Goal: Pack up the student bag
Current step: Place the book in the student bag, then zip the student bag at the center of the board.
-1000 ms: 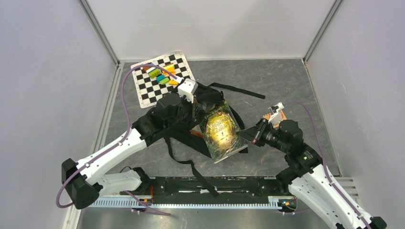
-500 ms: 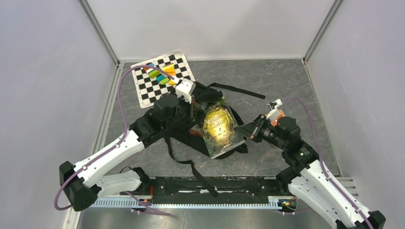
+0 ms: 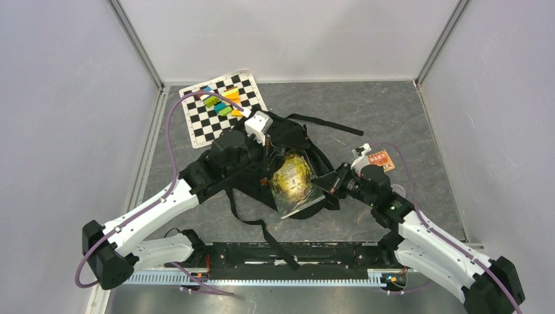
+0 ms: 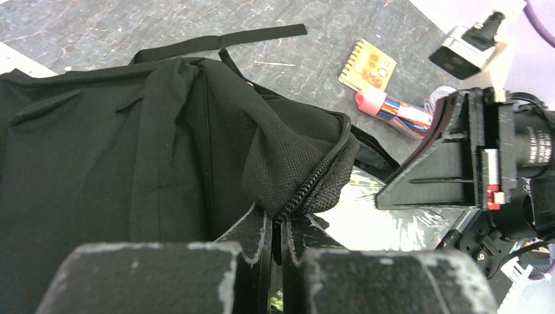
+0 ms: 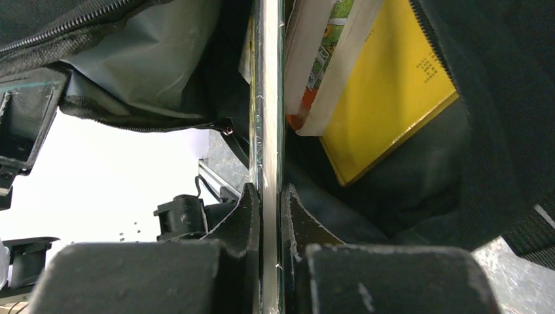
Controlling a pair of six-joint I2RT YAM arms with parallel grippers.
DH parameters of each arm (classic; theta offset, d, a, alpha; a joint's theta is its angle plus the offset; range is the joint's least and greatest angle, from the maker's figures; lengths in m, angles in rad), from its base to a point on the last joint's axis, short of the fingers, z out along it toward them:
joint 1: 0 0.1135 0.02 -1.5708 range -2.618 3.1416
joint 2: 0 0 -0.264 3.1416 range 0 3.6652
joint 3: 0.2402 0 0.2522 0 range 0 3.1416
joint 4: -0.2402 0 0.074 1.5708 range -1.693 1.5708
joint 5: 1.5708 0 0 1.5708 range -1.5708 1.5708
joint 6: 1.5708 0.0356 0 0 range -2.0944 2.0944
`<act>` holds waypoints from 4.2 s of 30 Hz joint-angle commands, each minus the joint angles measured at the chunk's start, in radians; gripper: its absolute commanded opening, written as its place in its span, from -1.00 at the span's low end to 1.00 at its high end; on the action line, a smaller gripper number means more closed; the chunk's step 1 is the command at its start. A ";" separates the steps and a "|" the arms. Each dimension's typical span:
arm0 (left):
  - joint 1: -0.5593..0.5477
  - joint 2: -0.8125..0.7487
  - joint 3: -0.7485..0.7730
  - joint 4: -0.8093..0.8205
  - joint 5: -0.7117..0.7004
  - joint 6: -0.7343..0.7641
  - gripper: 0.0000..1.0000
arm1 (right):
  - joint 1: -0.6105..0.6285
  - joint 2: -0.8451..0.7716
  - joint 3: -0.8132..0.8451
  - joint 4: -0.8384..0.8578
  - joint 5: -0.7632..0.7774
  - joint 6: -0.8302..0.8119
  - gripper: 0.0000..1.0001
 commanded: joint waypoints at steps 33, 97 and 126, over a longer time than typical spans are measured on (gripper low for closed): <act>0.000 0.021 0.014 0.159 0.089 0.035 -0.96 | 0.160 0.724 0.310 0.518 0.508 -0.295 -0.29; 0.053 0.214 0.326 -0.405 0.102 -0.005 0.99 | 0.079 0.222 0.394 -0.360 0.395 -0.929 0.41; 0.069 0.636 0.429 -0.317 -0.130 0.091 0.36 | -0.070 0.901 0.764 -0.133 0.145 -1.023 -0.17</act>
